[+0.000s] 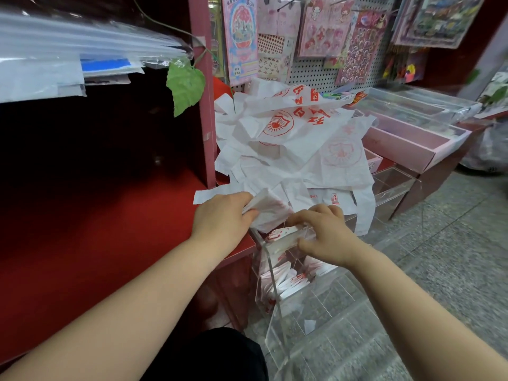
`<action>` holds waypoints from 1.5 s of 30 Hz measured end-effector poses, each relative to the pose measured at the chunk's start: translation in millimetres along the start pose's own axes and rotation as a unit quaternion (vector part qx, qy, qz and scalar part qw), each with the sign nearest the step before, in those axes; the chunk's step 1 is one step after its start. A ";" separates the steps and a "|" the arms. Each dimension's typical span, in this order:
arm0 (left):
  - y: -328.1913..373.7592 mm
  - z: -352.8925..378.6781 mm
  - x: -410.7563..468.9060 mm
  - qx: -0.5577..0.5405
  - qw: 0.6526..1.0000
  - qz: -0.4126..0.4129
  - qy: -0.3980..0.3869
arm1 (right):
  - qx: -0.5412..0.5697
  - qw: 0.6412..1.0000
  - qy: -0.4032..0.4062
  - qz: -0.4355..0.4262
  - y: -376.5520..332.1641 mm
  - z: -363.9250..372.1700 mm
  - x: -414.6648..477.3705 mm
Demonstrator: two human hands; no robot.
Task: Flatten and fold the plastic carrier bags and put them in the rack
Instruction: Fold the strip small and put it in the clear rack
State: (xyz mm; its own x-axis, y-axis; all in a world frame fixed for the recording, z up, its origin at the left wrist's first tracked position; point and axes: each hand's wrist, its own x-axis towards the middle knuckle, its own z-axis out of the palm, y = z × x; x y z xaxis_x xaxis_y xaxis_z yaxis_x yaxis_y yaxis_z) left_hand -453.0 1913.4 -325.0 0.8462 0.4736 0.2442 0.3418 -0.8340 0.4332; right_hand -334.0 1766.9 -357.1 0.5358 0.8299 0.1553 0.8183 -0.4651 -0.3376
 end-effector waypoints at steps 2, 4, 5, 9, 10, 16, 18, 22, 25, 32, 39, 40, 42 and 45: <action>5.4 -2.7 3.6 0.029 0.999 0.026 -0.004 | 0.010 1.000 0.024 0.003 0.7 2.1 -0.6; 9.7 -4.8 8.7 0.042 0.998 0.037 -0.033 | 0.021 0.999 0.038 0.015 1.1 2.5 -1.3; 10.2 -5.5 11.3 0.041 0.997 0.036 -0.052 | 0.029 0.999 0.036 0.021 1.4 2.9 -1.7; 9.3 -2.3 16.7 0.044 0.993 0.035 -0.103 | 0.051 0.998 0.036 0.013 5.5 9.4 1.6; 9.2 0.8 16.4 0.043 0.992 0.036 -0.112 | 0.053 0.998 0.042 0.013 7.2 11.9 2.6; 7.5 25.3 15.8 -0.024 0.984 0.036 -0.170 | 0.115 0.987 0.109 -0.002 9.4 25.9 0.3; 8.6 29.0 16.6 -0.020 0.981 0.045 -0.185 | 0.175 0.975 0.134 -0.006 9.4 25.2 -1.3; 8.4 32.9 17.6 -0.070 0.977 0.045 -0.194 | 0.206 0.964 0.170 -0.010 5.1 21.0 0.9; 2.5 34.8 10.6 -0.142 0.978 0.035 -0.146 | 0.180 0.966 0.185 0.017 4.4 24.1 6.3; -0.7 39.7 -1.9 -0.062 0.997 0.053 0.001 | 0.200 0.965 0.169 0.018 3.2 22.3 0.1; -9.7 42.0 -9.7 -0.051 0.993 0.104 0.017 | 0.086 0.978 0.187 0.026 5.6 27.4 3.3; -13.6 41.1 -12.6 -0.068 0.991 0.109 0.032 | 0.077 0.981 0.176 0.024 5.8 27.8 3.6; -23.6 34.7 -18.7 -0.094 0.989 0.107 0.037 | 0.076 0.983 0.165 0.019 4.2 26.5 3.8; -50.7 23.2 -26.3 -0.040 0.987 0.135 0.073 | 0.117 0.974 0.192 0.016 -0.2 17.4 3.1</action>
State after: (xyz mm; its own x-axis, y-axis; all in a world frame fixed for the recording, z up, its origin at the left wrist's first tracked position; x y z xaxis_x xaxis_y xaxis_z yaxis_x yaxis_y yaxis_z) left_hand -483.1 1936.7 -373.5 0.8315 0.2787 0.4805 0.0742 -0.9130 0.4011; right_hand -336.1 1775.0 -372.6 0.6358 0.6180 0.4625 0.7539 -0.3685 -0.5439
